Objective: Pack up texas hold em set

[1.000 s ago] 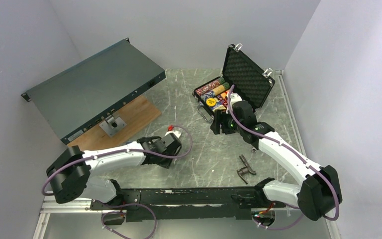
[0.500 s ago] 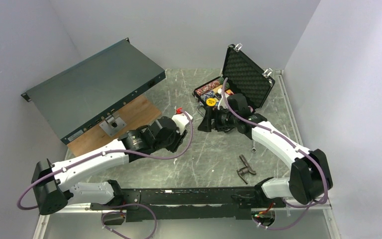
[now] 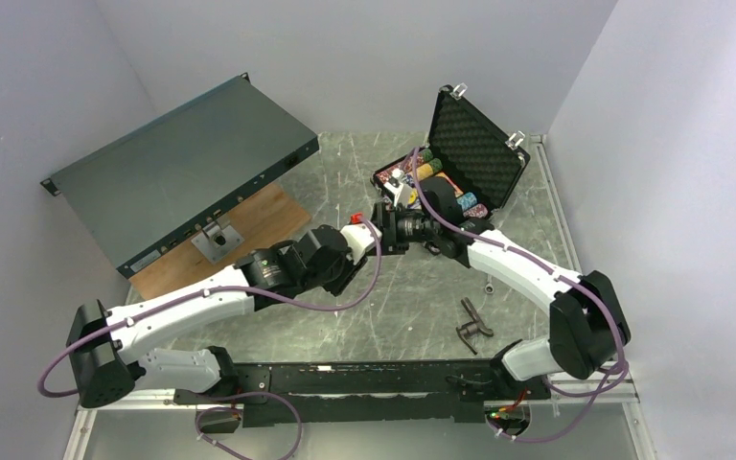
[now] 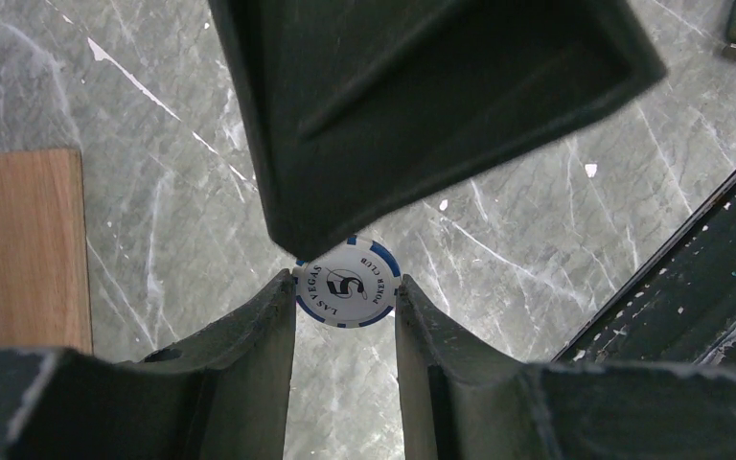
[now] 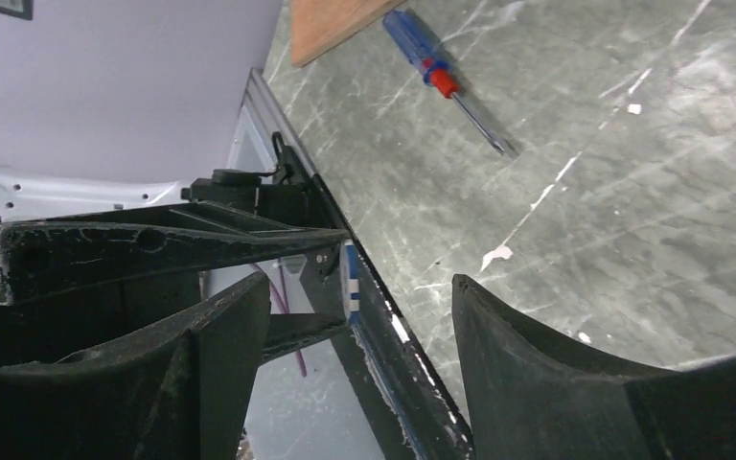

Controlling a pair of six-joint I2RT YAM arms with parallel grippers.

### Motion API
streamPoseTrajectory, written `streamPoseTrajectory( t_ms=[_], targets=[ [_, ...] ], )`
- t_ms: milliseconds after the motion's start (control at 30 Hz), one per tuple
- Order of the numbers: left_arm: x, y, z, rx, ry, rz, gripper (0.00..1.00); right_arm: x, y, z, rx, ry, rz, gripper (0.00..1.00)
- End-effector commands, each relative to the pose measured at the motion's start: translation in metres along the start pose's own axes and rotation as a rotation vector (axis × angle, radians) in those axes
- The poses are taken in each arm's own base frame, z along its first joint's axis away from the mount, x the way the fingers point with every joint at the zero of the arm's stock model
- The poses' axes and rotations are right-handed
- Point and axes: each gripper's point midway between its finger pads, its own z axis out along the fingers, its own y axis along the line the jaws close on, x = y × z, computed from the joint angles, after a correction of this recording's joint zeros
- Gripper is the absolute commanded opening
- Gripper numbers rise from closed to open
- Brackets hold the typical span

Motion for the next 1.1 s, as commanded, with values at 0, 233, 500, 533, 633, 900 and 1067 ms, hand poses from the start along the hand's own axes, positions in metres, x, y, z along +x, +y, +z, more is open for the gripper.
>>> streamPoseTrajectory(
  t_ms=[0, 233, 500, 533, 633, 900, 1067],
  targets=[
    [-0.019, -0.001, -0.003, 0.0, -0.036, 0.015, 0.18, 0.002, 0.021, 0.006, -0.092, -0.004, -0.006, 0.71],
    [-0.016, -0.006, -0.001, 0.012, -0.025, 0.023, 0.17, 0.02, 0.019, 0.014, -0.114, 0.04, 0.024, 0.63],
    [-0.016, -0.007, 0.0, 0.011, -0.021, 0.032, 0.17, 0.044, 0.023, 0.024, -0.184, 0.09, 0.091, 0.52],
    [-0.015, -0.008, 0.001, 0.01, -0.016, 0.032, 0.17, 0.046, 0.024, 0.025, -0.193, 0.094, 0.099, 0.5],
    [-0.014, -0.007, 0.003, 0.003, -0.007, 0.035, 0.17, 0.05, 0.027, 0.026, -0.221, 0.099, 0.121, 0.44],
    [-0.012, -0.004, 0.004, -0.02, 0.005, 0.033, 0.17, 0.055, 0.025, 0.03, -0.249, 0.106, 0.153, 0.28],
    [-0.012, -0.003, 0.003, -0.024, 0.003, 0.032, 0.17, 0.058, 0.021, 0.031, -0.243, 0.108, 0.163, 0.19]
  ],
)
